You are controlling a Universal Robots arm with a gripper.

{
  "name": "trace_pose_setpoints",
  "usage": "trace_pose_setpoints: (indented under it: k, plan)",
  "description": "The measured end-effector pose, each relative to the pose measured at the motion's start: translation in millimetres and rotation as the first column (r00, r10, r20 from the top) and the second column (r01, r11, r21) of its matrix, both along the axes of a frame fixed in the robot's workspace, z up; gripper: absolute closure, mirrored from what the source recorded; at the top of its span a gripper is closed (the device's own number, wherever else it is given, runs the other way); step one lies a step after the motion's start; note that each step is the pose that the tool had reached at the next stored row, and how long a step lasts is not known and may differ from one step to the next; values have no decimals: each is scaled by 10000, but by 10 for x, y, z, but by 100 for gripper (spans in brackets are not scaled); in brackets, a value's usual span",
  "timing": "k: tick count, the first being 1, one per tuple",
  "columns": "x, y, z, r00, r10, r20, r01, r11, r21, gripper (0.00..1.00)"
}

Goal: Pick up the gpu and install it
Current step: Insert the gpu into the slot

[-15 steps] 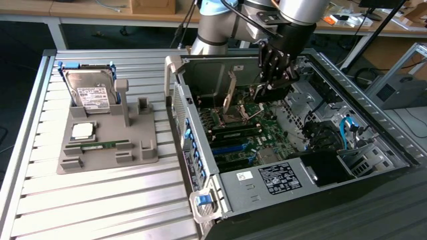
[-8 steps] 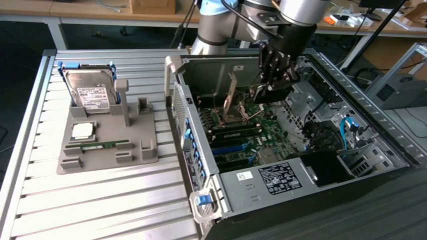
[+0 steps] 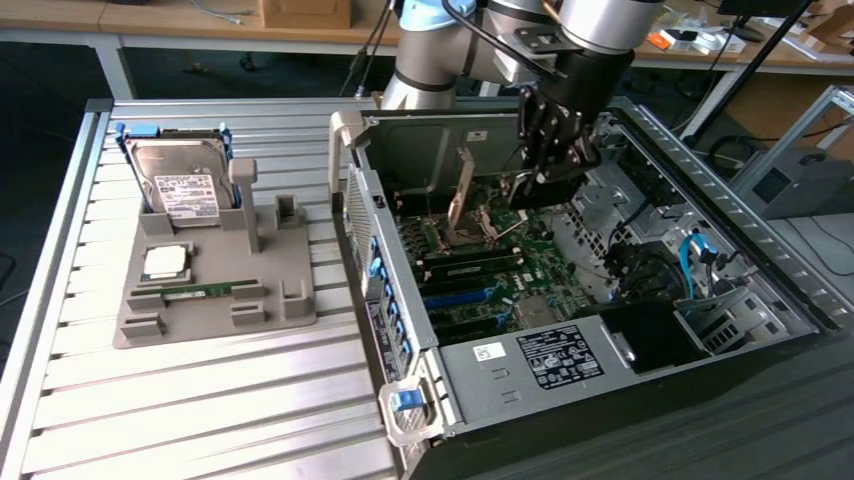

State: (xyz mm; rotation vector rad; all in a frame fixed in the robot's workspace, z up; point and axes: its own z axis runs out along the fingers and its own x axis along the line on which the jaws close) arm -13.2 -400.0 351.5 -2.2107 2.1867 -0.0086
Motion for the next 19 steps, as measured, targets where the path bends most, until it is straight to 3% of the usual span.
trace_pose_setpoints:
  k: [19]
  plan:
    - [0, -12, -35, 10000, 0, 1, 0, 9999, -118, 73]
